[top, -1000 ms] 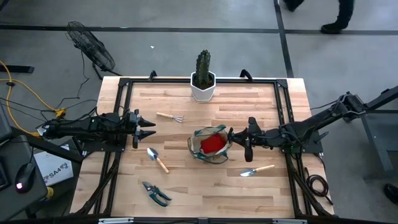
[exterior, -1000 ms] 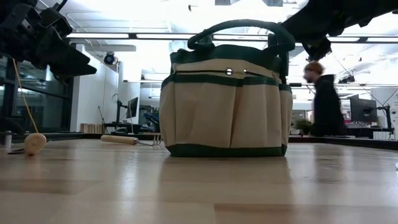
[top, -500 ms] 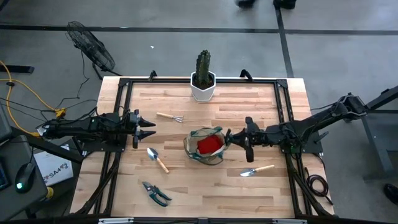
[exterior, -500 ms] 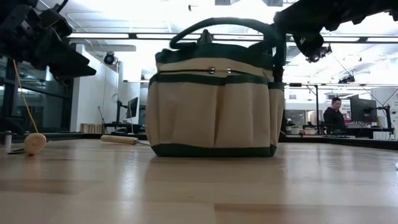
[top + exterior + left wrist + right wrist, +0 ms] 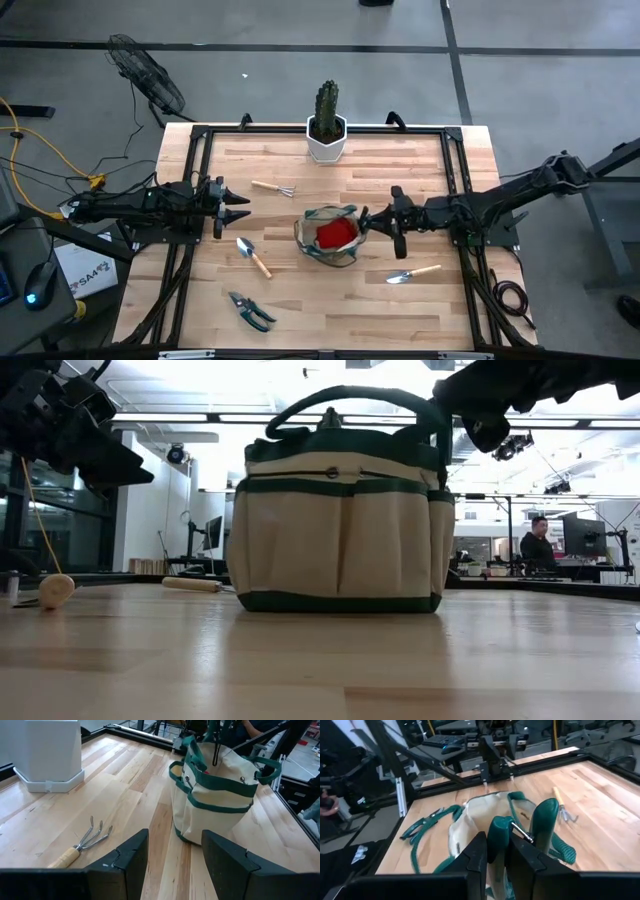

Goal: Pick & Place Garden tools in Gardening bag
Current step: Adjust the green shears in the brown gardening bag

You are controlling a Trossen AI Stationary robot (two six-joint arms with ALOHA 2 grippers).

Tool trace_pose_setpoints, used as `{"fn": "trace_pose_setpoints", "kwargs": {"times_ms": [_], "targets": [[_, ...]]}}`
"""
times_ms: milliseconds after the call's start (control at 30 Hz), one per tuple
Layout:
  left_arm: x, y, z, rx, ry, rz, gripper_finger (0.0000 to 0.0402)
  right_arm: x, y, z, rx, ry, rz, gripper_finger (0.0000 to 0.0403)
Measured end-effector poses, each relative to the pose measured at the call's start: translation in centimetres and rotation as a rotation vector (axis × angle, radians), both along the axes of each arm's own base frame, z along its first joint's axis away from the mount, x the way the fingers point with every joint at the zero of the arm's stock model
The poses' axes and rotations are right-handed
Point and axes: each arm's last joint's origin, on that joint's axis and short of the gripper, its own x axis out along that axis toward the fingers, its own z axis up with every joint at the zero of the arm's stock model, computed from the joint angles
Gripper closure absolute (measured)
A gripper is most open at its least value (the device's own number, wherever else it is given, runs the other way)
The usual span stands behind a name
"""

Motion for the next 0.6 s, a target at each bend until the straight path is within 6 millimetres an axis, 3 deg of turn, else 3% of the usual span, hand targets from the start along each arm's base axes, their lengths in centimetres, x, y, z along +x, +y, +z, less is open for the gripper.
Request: {"fn": "trace_pose_setpoints", "kwargs": {"times_ms": [600], "targets": [[0.0,0.0,0.0,0.0,0.004,-0.001,0.0222,1.3,-0.6,-1.5,0.046,0.062,-0.049,0.0357]]}}
